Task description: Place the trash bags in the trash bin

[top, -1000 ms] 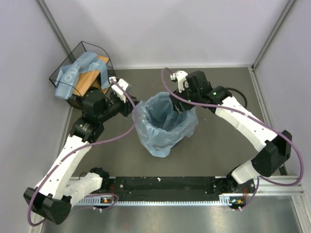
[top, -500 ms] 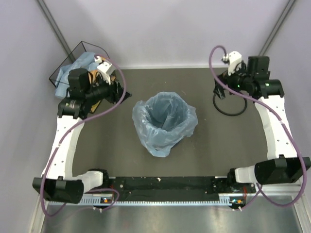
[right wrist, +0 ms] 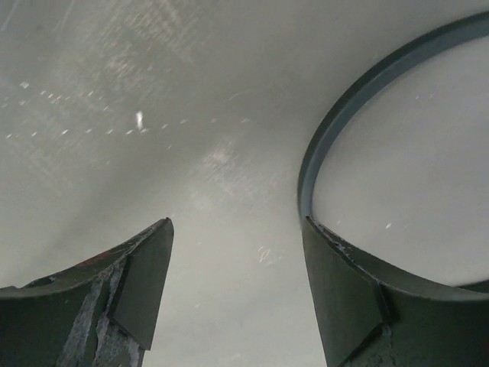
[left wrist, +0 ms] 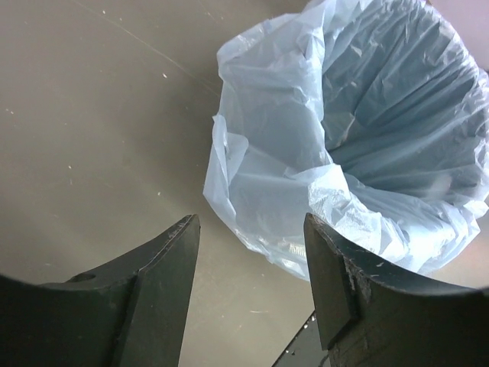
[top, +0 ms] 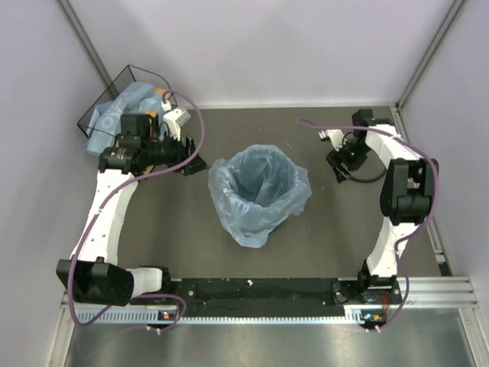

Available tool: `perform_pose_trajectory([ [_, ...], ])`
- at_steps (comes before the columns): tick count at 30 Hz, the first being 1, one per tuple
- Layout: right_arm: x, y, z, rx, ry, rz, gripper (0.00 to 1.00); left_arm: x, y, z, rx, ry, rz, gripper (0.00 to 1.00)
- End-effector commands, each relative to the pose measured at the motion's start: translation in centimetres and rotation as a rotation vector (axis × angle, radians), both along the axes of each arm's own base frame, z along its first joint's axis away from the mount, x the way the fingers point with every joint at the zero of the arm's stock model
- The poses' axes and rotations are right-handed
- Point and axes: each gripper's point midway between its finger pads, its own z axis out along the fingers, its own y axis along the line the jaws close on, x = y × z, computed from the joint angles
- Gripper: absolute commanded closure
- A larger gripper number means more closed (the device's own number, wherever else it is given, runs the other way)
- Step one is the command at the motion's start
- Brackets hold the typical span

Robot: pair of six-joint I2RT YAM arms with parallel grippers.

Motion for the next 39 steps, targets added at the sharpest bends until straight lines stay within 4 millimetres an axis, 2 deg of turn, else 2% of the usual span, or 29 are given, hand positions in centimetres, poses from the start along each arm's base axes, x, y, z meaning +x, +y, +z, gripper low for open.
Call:
perform_pose_trajectory([
  [1,4.1,-0.6,0.7,-0.022,-0.095,0.032,0.33,-1.6,-0.2,-0.4,-0.002,-0.01,-0.064,0.38],
  [2,4.9,-0.8,0.3,-0.031,-0.118,0.029,0.35,-1.6,-0.2,-0.4,-0.003,-0.009,-0.063,0.38],
  [6,6.2,-1.5,-1.8,-0.074,-0.129,0.023,0.44,-1.6,-0.3,-0.4,-0.011,-0.003,-0.064,0.39],
  [7,6.3,-1.6,-2.2,-0.078,-0.123,0.022,0.46,-1.6,-0.4,-0.5,-0.013,-0.001,-0.068,0.39],
  [8,6.2,-1.6,-2.6,-0.079,-0.114,0.024,0.54,-1.6,-0.3,-0.5,-0.011,-0.002,-0.066,0.39],
  [9,6.1,-1.7,-3.0,-0.079,-0.108,0.024,0.57,-1.6,-0.3,-0.5,-0.01,-0.001,-0.065,0.39],
  [13,5.4,-1.7,-4.6,-0.085,-0.081,0.028,0.65,-1.6,-0.1,-0.8,0.001,0.002,-0.059,0.39],
  [16,4.5,-1.8,-5.1,-0.087,-0.071,0.028,0.9,-1.6,-0.1,-0.8,0.005,0.001,-0.058,0.39],
  [17,4.3,-1.9,-4.6,-0.091,-0.08,0.027,1.0,-1.6,0.0,-0.9,0.007,0.0,-0.056,0.39],
  [19,3.7,-3.2,-4.1,-0.095,-0.08,-0.018,1.0,-1.5,0.0,-0.8,0.009,-0.002,-0.056,0.39],
  [20,3.6,-3.4,-1.9,-0.089,-0.123,-0.029,1.0,-1.5,0.0,-0.8,0.012,-0.006,-0.053,0.39],
  [22,3.0,-3.9,0.5,-0.081,-0.166,-0.03,1.0,-1.7,0.0,-0.7,0.008,0.0,-0.06,0.39],
  [23,2.0,-3.8,1.7,-0.079,-0.161,-0.015,1.0,-1.8,-0.1,-0.7,0.005,0.0,-0.063,0.39],
  [24,2.0,-3.6,5.1,-0.079,-0.239,0.007,1.0,-1.9,-0.2,-0.5,-0.004,-0.005,-0.072,0.39],
  [26,1.1,-2.6,8.4,-0.03,-0.288,0.033,1.0,-2.0,-0.3,-0.6,-0.011,-0.007,-0.076,0.39],
  [27,0.3,-2.0,12.0,-0.014,-0.336,0.041,1.0,-2.1,-0.4,-0.6,-0.017,0.0,-0.072,0.39],
  [29,-0.6,-0.2,15.6,0.033,-0.391,0.074,1.0,-2.1,-0.5,-0.6,-0.027,-0.013,-0.072,0.39],
  [31,-2.5,1.2,20.7,0.076,-0.476,0.102,1.0,-2.4,-0.4,-0.3,-0.035,-0.032,-0.075,0.39],
  [32,-3.7,4.1,22.3,0.104,-0.497,0.176,1.0,-2.4,-0.4,-0.1,-0.034,-0.04,-0.07,0.39],
  [33,-4.6,5.4,24.5,0.118,-0.546,0.215,1.0,-2.6,-0.2,0.3,-0.035,-0.05,-0.055,0.39],
  [34,-7.0,6.6,26.3,0.129,-0.573,0.264,1.0,-2.3,0.3,0.4,-0.026,-0.061,-0.021,0.39],
  [35,-8.7,9.4,27.2,0.153,-0.59,0.356,1.0,-2.1,0.4,0.8,-0.032,-0.078,-0.008,0.39],
  [37,-11.9,11.7,29.3,0.178,-0.638,0.442,1.0,-2.2,0.9,1.7,-0.04,-0.111,0.026,0.4],
  [38,-13.9,14.3,29.7,0.217,-0.633,0.528,1.0,-2.1,1.0,2.1,-0.041,-0.132,0.036,0.4],
  [39,-15.1,15.1,30.1,0.229,-0.637,0.566,1.0,-2.3,1.1,2.5,-0.046,-0.147,0.049,0.4],
])
